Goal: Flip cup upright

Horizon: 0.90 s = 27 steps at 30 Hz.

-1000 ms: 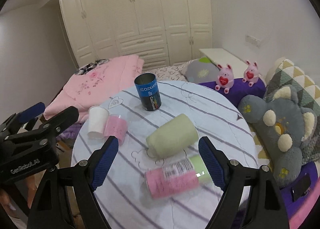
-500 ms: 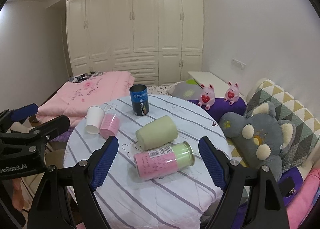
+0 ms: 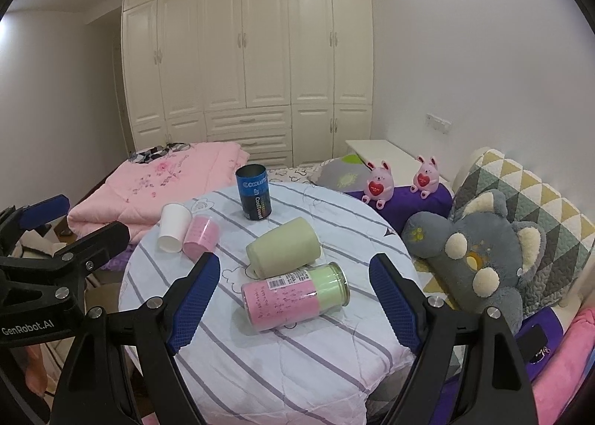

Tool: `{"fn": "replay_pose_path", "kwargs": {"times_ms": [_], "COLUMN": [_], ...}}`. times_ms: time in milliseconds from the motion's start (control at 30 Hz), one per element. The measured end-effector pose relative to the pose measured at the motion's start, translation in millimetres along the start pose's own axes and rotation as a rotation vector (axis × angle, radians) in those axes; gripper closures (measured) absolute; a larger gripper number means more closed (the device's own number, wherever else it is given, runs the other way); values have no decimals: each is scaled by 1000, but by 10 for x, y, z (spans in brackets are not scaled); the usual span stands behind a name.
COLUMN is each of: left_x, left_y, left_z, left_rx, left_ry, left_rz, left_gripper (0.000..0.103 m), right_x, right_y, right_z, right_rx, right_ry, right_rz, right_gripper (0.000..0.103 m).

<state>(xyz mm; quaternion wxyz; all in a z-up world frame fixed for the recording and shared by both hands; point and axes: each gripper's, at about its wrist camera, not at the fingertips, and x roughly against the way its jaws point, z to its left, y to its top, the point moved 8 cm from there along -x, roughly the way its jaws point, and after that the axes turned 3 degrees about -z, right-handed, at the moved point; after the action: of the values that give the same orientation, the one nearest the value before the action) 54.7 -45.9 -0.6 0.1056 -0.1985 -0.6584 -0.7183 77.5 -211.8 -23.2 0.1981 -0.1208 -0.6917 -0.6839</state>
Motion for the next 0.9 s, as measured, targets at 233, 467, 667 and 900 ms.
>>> {"fn": "replay_pose_path", "kwargs": {"times_ms": [233, 467, 667, 900], "left_x": [114, 149, 151, 136], "left_y": [68, 123, 138, 141], "left_z": [-1, 60, 85, 99], "left_rx": [-10, 10, 29, 23], "left_ry": [24, 33, 27, 43], "left_rz": [-82, -136, -173, -185], "left_gripper": [0, 0, 0, 0], "right_x": [71, 169, 195, 167], "right_y": [38, 131, 198, 213], "right_z": [4, 70, 79, 103], "right_rx": [1, 41, 47, 50], "right_ry": [-6, -45, -59, -62], "right_rz": [-44, -140, -199, -210], "right_gripper": [19, 19, 19, 19]}}
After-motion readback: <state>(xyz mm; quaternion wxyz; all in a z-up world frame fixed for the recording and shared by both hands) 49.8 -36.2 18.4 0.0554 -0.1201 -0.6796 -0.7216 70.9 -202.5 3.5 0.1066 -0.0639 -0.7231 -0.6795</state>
